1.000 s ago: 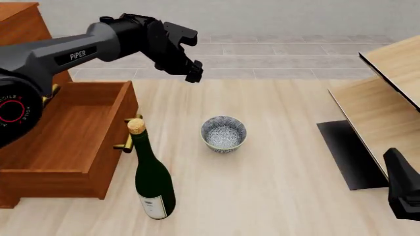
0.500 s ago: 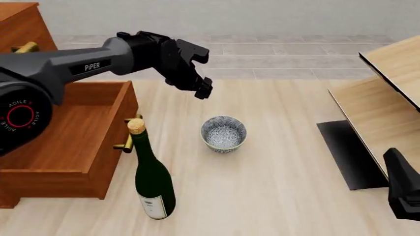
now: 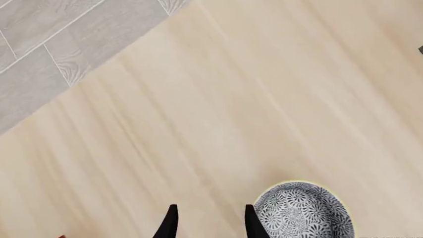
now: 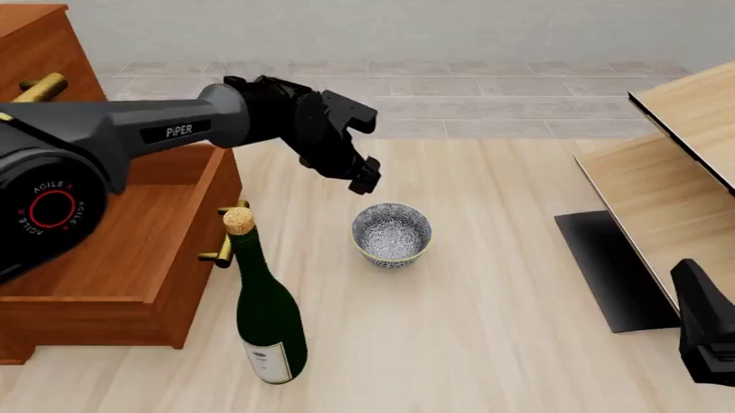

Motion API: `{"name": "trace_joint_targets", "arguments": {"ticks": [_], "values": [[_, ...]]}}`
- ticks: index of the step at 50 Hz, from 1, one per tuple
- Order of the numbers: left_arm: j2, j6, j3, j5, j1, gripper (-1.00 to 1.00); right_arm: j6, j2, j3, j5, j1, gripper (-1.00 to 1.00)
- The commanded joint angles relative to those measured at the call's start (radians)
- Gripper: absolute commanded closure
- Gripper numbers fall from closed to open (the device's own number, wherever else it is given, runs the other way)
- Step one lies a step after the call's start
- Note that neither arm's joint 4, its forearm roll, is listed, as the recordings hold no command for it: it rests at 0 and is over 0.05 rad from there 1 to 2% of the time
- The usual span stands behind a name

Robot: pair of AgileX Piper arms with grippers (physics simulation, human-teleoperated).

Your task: Put the bowl on top of the cabinet.

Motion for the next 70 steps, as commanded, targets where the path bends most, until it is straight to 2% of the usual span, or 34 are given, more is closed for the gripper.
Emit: {"name": "trace_joint_targets", "arguments": {"ticks": [1, 20, 70], "values": [[0.008, 0.003, 0.019, -0.011, -0.004, -1.00, 0.000, 0.000, 0.000, 0.000, 0.000, -1.00], [0.005, -0.002, 0.087, -0.042, -0.038, -1.00, 0.000, 0.000, 0.000, 0.000, 0.000, -1.00], [0.015, 0.018, 0.114, -0.034, -0.055, -1.00, 0.000, 0.000, 0.000, 0.000, 0.000, -1.00]]}}
